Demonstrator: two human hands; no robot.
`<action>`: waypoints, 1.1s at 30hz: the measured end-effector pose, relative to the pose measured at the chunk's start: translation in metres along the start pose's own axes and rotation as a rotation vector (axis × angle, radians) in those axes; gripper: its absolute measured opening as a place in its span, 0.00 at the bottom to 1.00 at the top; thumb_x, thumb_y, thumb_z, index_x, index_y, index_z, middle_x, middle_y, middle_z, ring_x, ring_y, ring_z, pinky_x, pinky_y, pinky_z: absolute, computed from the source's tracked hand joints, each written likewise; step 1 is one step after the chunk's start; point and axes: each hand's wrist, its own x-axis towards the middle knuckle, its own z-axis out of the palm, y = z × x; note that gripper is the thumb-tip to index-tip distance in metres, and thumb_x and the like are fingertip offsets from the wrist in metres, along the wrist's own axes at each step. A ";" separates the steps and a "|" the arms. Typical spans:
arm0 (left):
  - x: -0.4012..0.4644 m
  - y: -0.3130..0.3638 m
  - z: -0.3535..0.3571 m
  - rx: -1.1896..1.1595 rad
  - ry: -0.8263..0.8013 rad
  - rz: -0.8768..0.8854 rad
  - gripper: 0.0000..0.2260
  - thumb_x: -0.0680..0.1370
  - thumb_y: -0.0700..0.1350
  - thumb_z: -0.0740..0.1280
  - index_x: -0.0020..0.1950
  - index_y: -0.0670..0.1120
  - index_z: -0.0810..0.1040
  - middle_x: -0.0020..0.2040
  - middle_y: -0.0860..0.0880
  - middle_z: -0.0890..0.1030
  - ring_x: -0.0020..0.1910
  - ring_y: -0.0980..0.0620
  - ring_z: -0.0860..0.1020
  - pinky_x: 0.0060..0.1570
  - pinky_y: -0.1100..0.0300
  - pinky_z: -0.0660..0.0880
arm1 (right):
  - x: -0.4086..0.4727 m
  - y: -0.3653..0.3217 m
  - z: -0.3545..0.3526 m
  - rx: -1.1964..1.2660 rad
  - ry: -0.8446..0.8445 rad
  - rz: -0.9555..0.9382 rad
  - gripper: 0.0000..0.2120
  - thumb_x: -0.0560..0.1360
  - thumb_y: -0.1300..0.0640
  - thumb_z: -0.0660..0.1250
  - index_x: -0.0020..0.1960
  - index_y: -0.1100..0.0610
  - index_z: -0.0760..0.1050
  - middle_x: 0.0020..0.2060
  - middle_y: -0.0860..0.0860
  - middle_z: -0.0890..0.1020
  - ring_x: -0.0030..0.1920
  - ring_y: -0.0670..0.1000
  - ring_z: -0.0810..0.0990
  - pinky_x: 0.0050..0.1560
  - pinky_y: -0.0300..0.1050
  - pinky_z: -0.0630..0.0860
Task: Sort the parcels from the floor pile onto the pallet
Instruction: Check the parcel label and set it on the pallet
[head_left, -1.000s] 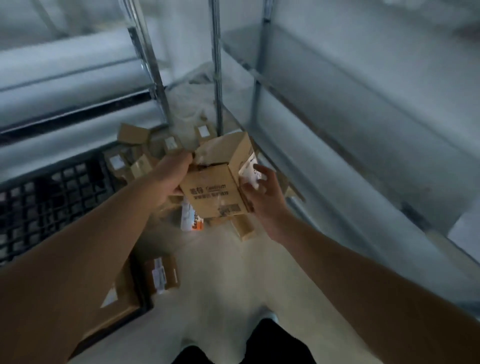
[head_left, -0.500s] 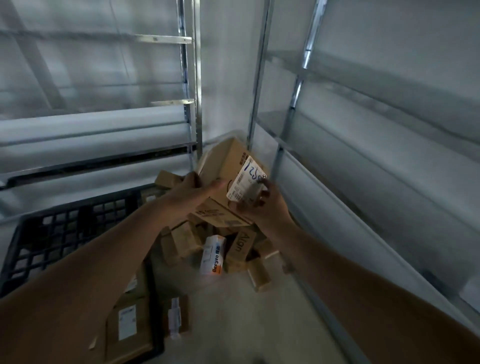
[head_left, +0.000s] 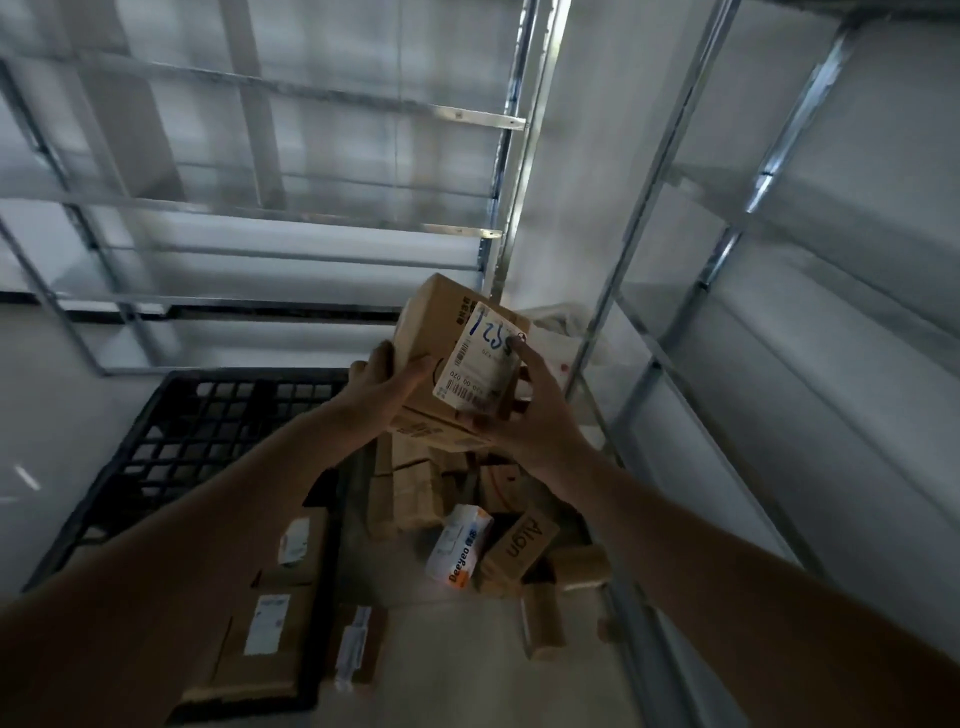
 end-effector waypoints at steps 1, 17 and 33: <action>0.001 -0.002 -0.006 -0.017 0.022 0.001 0.31 0.79 0.65 0.65 0.78 0.52 0.64 0.64 0.42 0.77 0.60 0.42 0.79 0.50 0.51 0.80 | 0.009 0.001 0.005 0.008 -0.022 -0.003 0.52 0.68 0.57 0.84 0.82 0.45 0.59 0.76 0.51 0.67 0.73 0.54 0.72 0.60 0.52 0.84; 0.107 -0.110 -0.147 0.112 0.139 -0.129 0.18 0.83 0.50 0.65 0.73 0.52 0.71 0.54 0.56 0.81 0.52 0.57 0.80 0.45 0.61 0.74 | 0.161 0.035 0.173 -0.004 -0.222 0.061 0.49 0.72 0.63 0.79 0.81 0.39 0.56 0.75 0.49 0.70 0.73 0.53 0.73 0.55 0.55 0.86; 0.294 -0.221 -0.205 0.144 0.155 -0.440 0.26 0.80 0.45 0.67 0.78 0.50 0.67 0.68 0.48 0.77 0.66 0.45 0.76 0.69 0.44 0.73 | 0.344 0.142 0.293 -0.010 -0.422 0.282 0.45 0.79 0.66 0.72 0.85 0.45 0.51 0.77 0.49 0.66 0.75 0.47 0.66 0.64 0.31 0.73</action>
